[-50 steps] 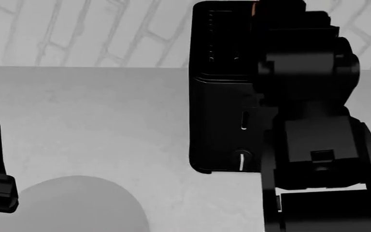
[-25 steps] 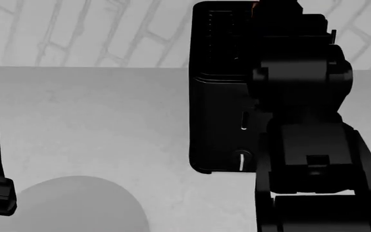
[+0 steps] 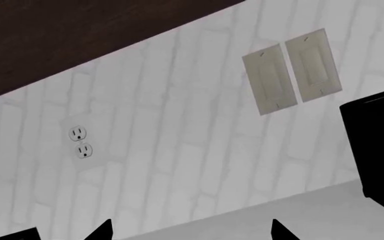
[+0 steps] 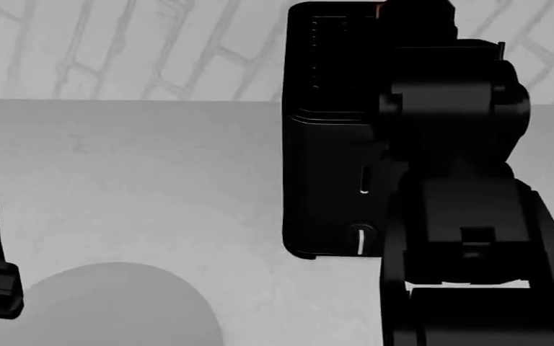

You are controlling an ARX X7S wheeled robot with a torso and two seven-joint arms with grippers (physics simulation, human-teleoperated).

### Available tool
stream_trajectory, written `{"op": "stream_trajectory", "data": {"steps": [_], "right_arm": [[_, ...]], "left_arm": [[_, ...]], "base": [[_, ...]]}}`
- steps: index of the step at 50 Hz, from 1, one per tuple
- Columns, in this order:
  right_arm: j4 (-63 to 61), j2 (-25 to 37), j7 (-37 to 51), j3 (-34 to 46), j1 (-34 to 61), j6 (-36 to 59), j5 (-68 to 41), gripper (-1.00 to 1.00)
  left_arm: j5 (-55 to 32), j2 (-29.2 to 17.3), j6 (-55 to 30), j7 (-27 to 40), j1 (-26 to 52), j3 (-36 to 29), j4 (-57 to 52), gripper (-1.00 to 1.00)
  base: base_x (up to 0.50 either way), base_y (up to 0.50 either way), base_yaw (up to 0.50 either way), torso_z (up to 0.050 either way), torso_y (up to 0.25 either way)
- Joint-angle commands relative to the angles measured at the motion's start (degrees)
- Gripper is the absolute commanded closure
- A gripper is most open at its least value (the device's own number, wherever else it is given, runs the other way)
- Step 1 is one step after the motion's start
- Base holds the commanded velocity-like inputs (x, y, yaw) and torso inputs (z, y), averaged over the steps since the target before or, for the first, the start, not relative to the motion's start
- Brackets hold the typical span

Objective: Place the toasted item on a plate.

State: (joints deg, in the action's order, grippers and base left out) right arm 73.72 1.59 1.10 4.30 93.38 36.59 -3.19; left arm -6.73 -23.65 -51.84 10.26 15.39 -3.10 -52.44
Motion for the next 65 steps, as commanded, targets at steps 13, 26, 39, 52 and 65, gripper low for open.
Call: {"op": "stream_trajectory", "data": {"steps": [13,26,39,52,65], "right_arm": [[1.13,0.29,-1.7,1.89,5.56,0.23,2.28,1.0],[-0.16,0.45,-2.06,1.77,8.67,0.32,1.45,1.0],[-21.22,1.41,-1.86,0.9,3.43,12.06,-0.74,1.0],[-53.1,1.28,-2.97,1.18,-6.04,30.8,-5.43,1.0],[-72.65,-1.41,1.38,2.97,-10.84,41.88,-16.58,1.0]], "left_arm": [[-0.55,-0.15,0.3,0.18,-0.31,0.11,-0.18,-1.0],[-0.81,-0.31,0.34,0.26,-0.42,0.18,-0.21,-1.0],[-0.52,-0.39,0.61,0.65,0.41,-0.89,0.64,-1.0],[-0.72,-0.71,0.04,0.85,0.23,-0.72,-0.12,-1.0],[-0.94,-1.04,-0.99,1.08,0.33,-0.66,-1.2,-1.0]], "base": [[0.0,0.0,0.0,0.0,0.0],[0.0,0.0,0.0,0.0,0.0],[0.0,0.0,0.0,0.0,0.0],[0.0,0.0,0.0,0.0,0.0],[0.0,0.0,0.0,0.0,0.0]]}}
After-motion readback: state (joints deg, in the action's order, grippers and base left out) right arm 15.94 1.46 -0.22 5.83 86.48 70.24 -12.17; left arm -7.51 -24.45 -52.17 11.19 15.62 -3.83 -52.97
